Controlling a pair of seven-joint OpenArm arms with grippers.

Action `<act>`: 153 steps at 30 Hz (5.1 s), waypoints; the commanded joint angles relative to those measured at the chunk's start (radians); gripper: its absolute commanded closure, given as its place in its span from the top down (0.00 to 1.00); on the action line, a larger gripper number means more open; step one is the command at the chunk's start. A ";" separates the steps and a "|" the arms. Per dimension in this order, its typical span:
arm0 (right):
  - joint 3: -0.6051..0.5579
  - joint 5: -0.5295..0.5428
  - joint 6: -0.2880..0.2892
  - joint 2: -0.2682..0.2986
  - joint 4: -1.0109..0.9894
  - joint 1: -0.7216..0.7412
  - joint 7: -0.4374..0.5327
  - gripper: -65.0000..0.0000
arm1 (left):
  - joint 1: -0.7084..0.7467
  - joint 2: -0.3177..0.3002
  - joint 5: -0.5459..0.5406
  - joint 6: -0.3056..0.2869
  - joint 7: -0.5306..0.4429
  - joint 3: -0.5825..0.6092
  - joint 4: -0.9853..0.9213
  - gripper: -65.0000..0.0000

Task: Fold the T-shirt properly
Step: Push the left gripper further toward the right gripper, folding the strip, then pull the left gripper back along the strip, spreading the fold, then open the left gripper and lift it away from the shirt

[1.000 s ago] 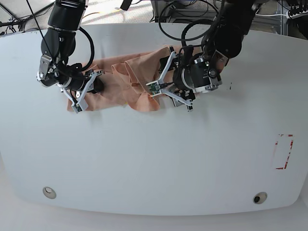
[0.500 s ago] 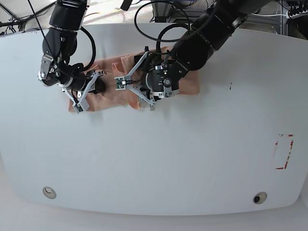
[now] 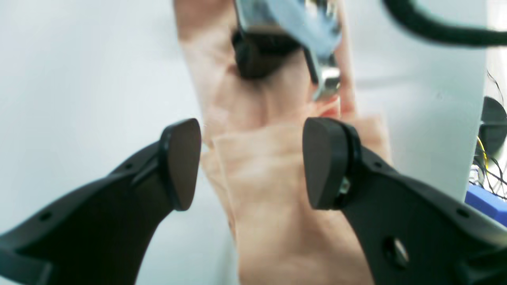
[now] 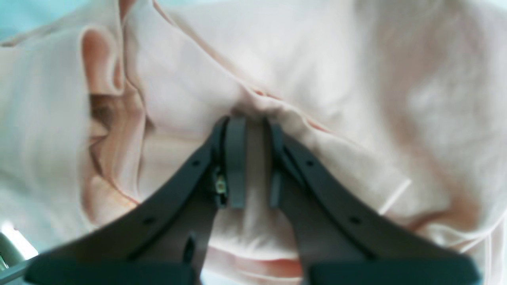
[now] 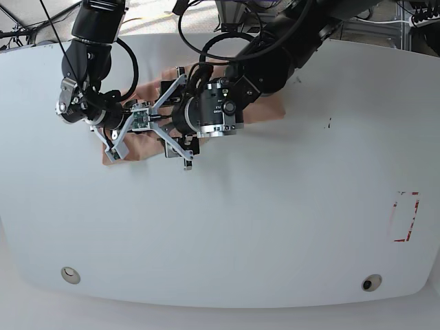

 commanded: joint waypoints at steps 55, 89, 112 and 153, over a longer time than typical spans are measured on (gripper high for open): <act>0.091 0.236 0.001 0.015 0.019 0.057 -0.099 0.34 | 0.135 -0.522 -0.018 -0.001 0.019 -0.567 0.185 0.58; 0.088 0.151 0.001 -0.009 -0.070 0.065 -0.071 0.34 | 0.272 -0.194 -0.009 -0.001 -0.051 -0.777 -0.015 0.58; 0.082 0.087 0.001 0.005 -0.138 0.022 0.071 0.34 | 0.243 -0.315 -0.043 -0.001 -0.050 -0.780 0.163 0.58; 0.084 0.088 0.001 -0.043 0.269 0.005 -0.099 0.56 | 0.167 -0.425 -0.483 -0.001 0.180 -1.073 0.161 0.58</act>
